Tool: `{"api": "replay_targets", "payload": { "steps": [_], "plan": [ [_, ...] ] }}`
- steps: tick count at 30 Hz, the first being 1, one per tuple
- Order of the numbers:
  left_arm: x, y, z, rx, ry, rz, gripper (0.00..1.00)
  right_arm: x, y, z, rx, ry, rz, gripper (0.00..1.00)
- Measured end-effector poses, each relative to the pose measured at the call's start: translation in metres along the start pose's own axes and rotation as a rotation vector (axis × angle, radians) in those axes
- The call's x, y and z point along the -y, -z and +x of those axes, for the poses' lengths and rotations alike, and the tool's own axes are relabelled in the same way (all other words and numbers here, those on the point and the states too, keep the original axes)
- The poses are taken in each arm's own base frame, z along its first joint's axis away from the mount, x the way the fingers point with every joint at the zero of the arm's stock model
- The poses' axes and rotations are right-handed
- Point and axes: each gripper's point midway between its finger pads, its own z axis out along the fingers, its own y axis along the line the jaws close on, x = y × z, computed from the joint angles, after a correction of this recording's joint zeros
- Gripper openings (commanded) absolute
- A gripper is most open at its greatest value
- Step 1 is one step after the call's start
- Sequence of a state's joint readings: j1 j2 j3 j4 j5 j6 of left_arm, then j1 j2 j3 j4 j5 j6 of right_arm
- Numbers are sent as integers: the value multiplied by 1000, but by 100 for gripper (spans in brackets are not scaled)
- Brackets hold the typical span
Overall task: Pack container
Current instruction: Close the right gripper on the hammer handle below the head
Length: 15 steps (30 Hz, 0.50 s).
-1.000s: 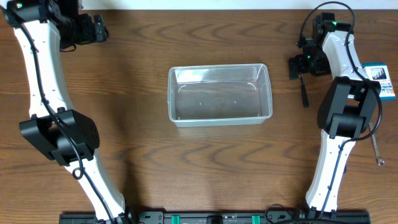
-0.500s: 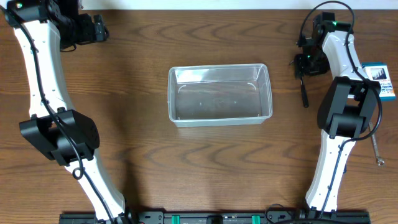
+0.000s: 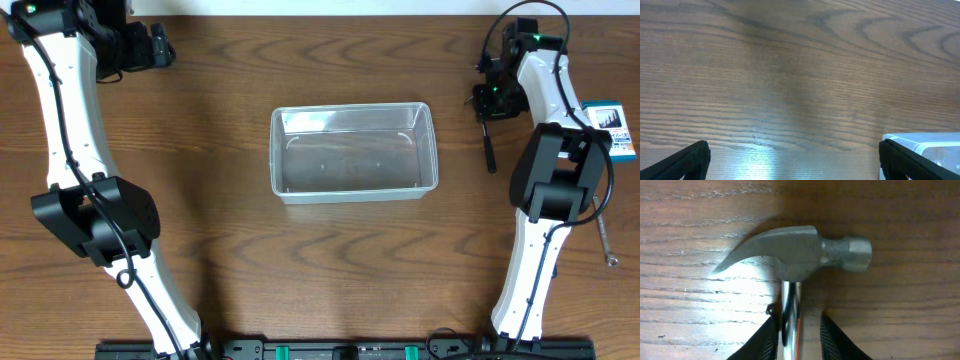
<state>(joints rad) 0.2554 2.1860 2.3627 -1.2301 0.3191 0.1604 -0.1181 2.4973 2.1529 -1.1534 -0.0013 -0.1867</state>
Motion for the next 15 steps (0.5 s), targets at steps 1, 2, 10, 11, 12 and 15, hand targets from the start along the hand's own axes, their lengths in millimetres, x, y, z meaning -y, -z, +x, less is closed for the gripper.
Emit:
{"api": "replay_targets", "payload": {
  "steps": [1, 2, 10, 11, 12, 15],
  "plan": [
    [0, 0, 0, 0, 0, 0, 98, -1, 0, 0, 0, -2, 0, 26],
    [0, 0, 0, 0, 0, 0, 98, -1, 0, 0, 0, -3, 0, 25],
    [0, 0, 0, 0, 0, 0, 98, -3, 0, 0, 0, -61, -4, 1],
    [0, 0, 0, 0, 0, 0, 98, -3, 0, 0, 0, -69, -5, 1],
    [0, 0, 0, 0, 0, 0, 98, -3, 0, -1, 1, -78, -4, 1],
    [0, 0, 0, 0, 0, 0, 98, -3, 0, -1, 2, -92, -4, 1]
  ]
}}
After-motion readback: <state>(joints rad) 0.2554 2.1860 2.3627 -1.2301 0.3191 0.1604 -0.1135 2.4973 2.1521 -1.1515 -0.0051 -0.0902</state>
